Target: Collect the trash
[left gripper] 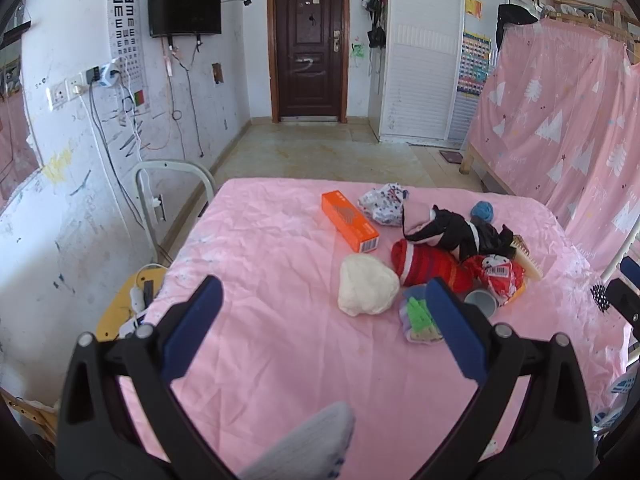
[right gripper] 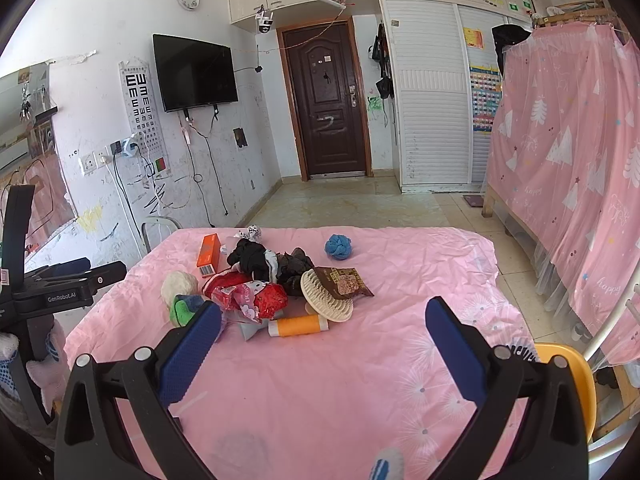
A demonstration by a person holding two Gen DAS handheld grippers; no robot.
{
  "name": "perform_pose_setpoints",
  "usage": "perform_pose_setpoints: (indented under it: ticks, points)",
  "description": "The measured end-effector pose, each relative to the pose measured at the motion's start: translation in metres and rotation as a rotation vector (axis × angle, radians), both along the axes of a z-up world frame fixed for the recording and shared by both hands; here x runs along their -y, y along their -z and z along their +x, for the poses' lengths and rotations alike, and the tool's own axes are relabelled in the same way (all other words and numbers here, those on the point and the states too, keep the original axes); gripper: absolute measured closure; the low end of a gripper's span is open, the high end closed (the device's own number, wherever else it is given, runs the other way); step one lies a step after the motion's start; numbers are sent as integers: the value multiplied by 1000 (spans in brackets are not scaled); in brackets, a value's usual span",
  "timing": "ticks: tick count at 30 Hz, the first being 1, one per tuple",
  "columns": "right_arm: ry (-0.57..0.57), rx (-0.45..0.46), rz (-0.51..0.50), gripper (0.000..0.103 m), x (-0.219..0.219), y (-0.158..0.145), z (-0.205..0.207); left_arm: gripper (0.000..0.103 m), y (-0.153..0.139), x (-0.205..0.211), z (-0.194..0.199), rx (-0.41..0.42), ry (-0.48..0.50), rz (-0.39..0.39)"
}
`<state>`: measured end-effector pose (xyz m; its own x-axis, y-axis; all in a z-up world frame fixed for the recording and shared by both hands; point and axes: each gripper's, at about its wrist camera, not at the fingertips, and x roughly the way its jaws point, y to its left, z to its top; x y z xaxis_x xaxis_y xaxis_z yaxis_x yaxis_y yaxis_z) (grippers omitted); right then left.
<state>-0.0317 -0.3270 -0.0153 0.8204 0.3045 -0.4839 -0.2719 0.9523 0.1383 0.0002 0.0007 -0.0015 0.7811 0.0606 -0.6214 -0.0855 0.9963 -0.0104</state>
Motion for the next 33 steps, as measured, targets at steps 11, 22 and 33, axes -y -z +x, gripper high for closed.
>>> perform_pose_setpoints:
  ticks: [11, 22, 33]
  points:
    - [0, 0, -3, 11, -1, 0, 0, 6, 0, 0, 0, -1, 1, 0]
    - [-2, 0, -4, 11, -1, 0, 0, 6, 0, 1, 0, 0, 1, 0]
    - [-6, -2, -8, 11, 0, 2, 1, 6, 0, 0, 0, -2, 1, 1]
